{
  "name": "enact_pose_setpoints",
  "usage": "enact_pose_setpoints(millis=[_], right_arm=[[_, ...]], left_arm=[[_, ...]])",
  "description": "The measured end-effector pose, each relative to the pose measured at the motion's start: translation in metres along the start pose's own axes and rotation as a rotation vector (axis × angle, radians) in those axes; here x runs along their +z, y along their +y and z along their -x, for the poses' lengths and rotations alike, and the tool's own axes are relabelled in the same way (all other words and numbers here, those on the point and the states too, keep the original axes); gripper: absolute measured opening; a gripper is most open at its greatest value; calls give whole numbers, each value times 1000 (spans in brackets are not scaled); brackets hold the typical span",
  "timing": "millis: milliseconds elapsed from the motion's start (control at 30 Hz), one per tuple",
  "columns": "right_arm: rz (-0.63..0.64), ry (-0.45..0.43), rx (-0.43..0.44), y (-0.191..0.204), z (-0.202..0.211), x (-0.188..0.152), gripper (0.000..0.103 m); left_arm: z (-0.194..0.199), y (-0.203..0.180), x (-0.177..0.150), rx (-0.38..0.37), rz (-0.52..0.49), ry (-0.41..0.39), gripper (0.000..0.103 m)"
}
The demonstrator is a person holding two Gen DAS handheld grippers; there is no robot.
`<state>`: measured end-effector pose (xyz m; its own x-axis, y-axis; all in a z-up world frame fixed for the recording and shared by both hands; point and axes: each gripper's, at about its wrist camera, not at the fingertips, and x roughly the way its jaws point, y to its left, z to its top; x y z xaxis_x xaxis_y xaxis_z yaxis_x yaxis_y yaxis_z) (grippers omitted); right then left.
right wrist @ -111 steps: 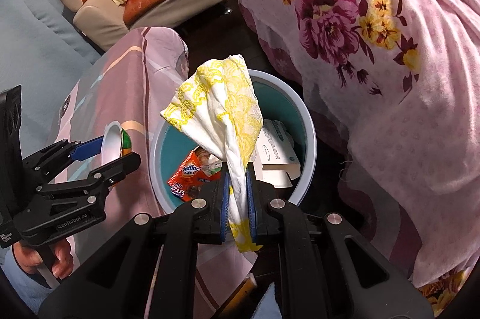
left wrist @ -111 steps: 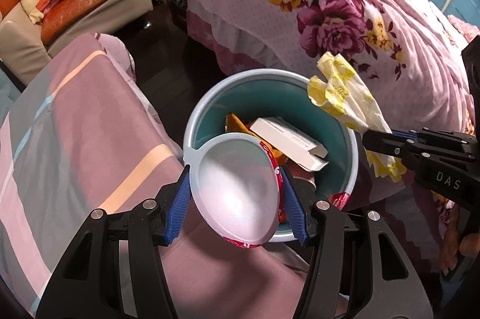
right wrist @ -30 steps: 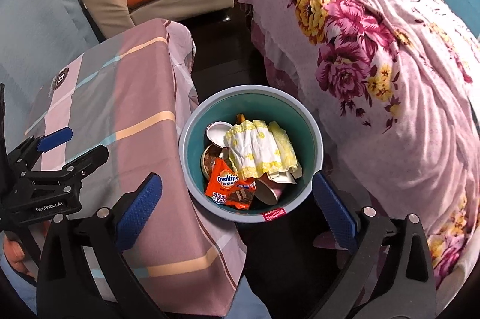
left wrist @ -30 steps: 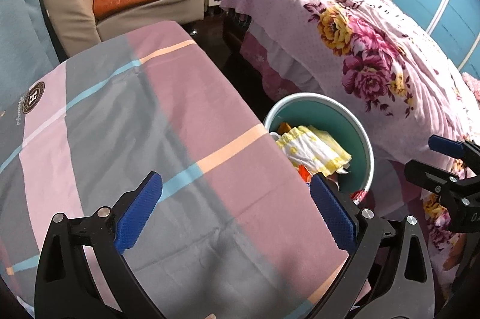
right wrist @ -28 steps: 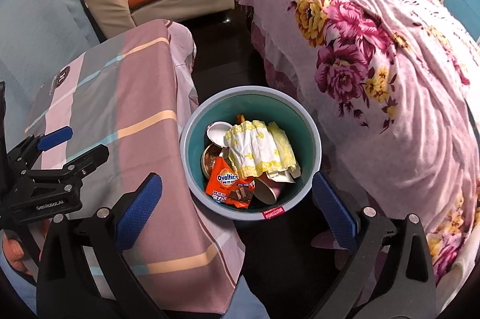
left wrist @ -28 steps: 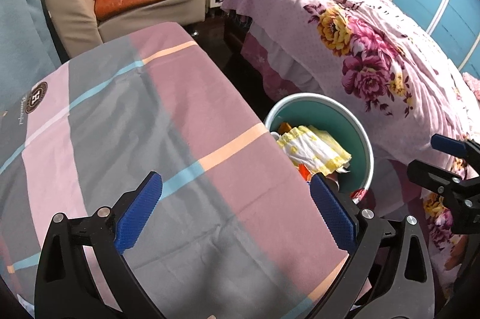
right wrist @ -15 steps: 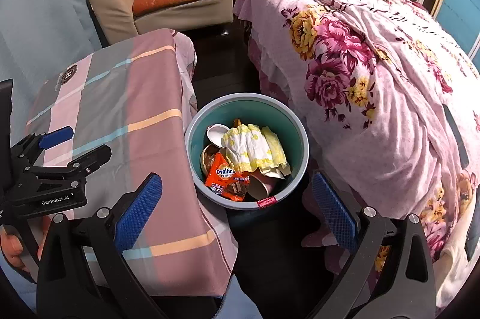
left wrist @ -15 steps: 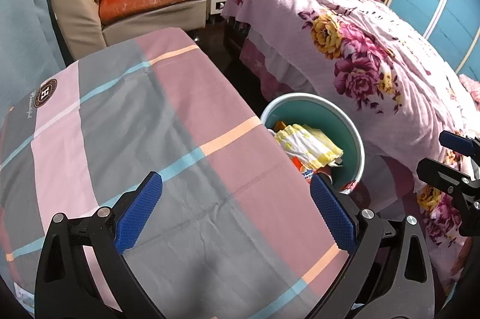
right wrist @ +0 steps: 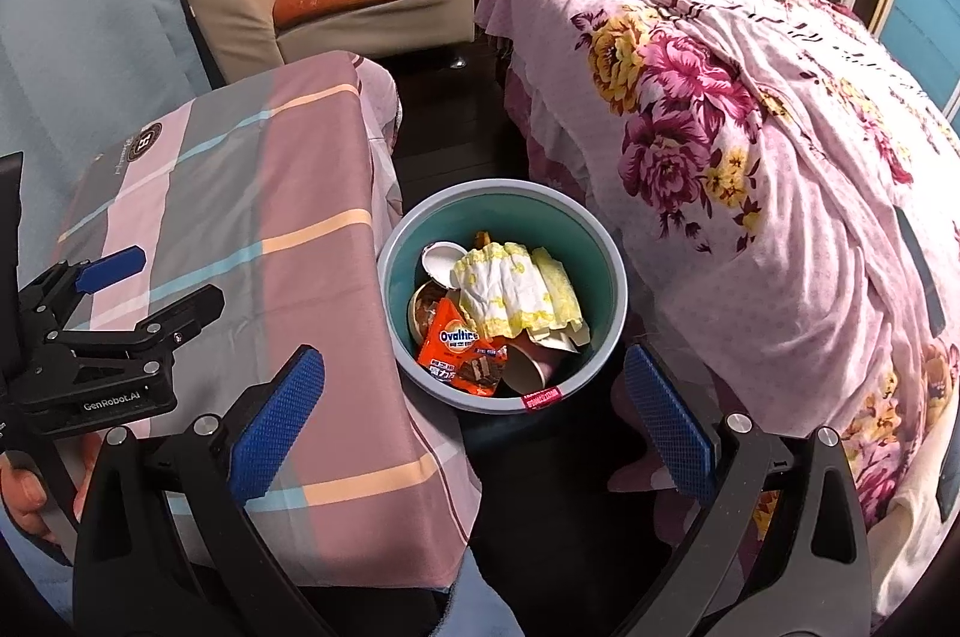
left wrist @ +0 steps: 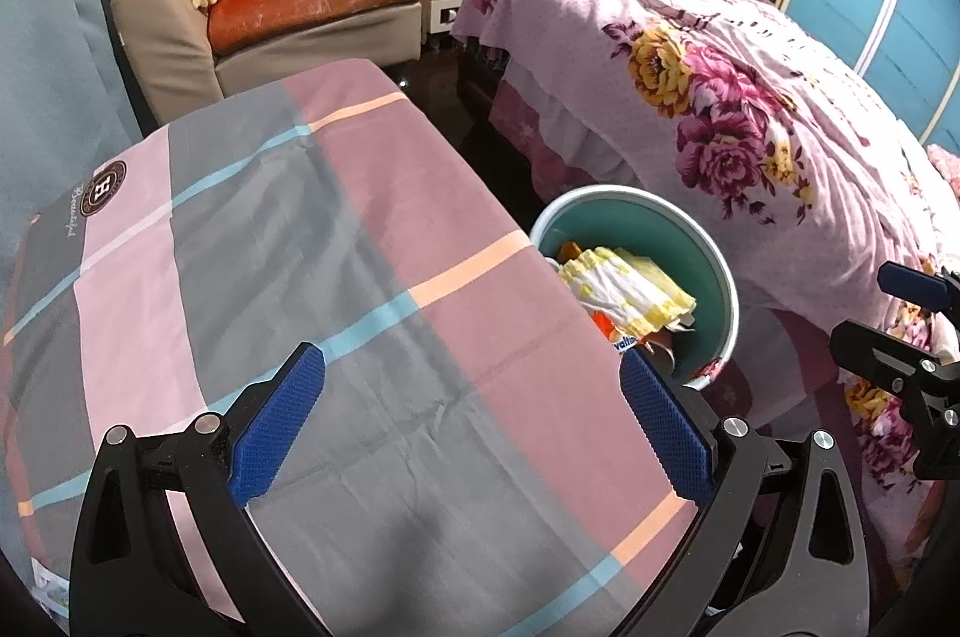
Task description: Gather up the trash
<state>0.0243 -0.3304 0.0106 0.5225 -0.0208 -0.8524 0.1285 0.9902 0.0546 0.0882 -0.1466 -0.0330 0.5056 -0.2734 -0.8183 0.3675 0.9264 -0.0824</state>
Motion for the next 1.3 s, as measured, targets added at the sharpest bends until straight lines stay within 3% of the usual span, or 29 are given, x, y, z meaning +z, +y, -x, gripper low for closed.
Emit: enact_pose_setpoints(millis=[1300], right_arm=[[-22, 66, 8, -9, -41, 9, 96]], left_arm=[[-36, -2, 3, 55, -34, 34, 99]])
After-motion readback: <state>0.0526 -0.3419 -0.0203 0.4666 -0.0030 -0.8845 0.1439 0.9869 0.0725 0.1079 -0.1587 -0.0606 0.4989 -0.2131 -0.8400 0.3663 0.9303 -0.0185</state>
